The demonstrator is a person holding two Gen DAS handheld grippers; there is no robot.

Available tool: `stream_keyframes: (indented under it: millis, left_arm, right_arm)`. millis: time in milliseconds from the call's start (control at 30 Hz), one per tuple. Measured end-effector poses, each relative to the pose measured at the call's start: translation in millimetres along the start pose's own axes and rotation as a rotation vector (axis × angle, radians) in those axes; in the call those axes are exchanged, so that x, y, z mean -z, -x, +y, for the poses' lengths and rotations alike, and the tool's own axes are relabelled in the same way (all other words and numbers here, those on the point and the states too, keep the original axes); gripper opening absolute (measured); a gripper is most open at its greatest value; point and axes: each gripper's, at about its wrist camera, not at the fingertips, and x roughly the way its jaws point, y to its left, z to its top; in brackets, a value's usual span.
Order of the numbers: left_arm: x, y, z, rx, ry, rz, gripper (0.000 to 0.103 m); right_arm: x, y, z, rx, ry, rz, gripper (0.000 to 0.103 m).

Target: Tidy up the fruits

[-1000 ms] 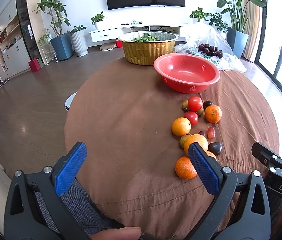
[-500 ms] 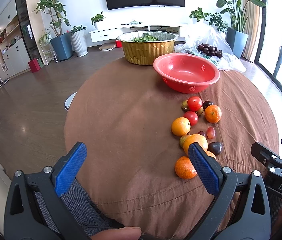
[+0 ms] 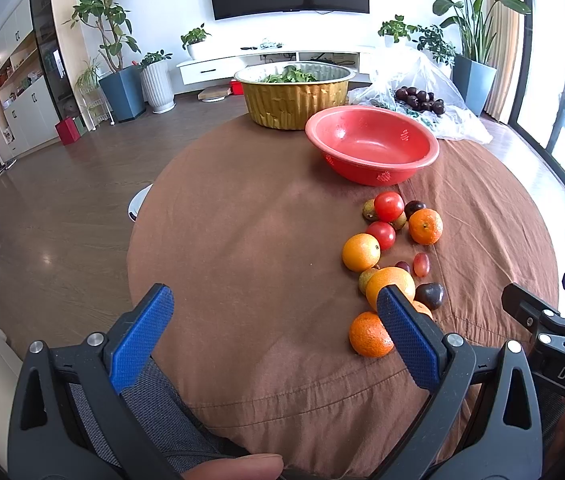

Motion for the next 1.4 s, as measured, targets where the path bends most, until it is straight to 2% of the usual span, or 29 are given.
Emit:
stream_keyframes:
  millis: [700, 967, 1067, 1200, 1300, 1400]
  left_arm:
    - [0.8, 0.3, -0.8, 0.001, 0.000, 0.003, 0.103]
    - [8.4, -2.1, 3.4, 0.054, 0.015, -0.009, 0.103]
    - [11.9, -0.8, 12.6, 0.112, 0.009, -0.039, 0.103]
    - [17.8, 1.0, 12.8, 0.204, -0.077, -0.074, 0.103]
    - [24.4, 1.2, 9.3, 0.186, -0.135, -0.081, 0.103]
    - [29.3, -6.0, 4.5, 0.181, -0.204, -0.026, 0.103]
  right_arm:
    - [0.8, -0.5, 0.5, -0.002, -0.001, 0.002, 0.099]
    - [-0.6, -1.5, 2.1, -0.005, 0.001, 0.003, 0.099]
    - [0.5, 2.7, -0.5, -0.041, 0.008, -0.009, 0.099]
    - [4.2, 2.8, -6.3, -0.121, 0.005, -0.017, 0.099]
    - [9.2, 1.8, -10.7, -0.170, 0.005, -0.026, 0.099]
    - [14.3, 1.2, -9.5, -0.233, 0.030, -0.031, 0.099]
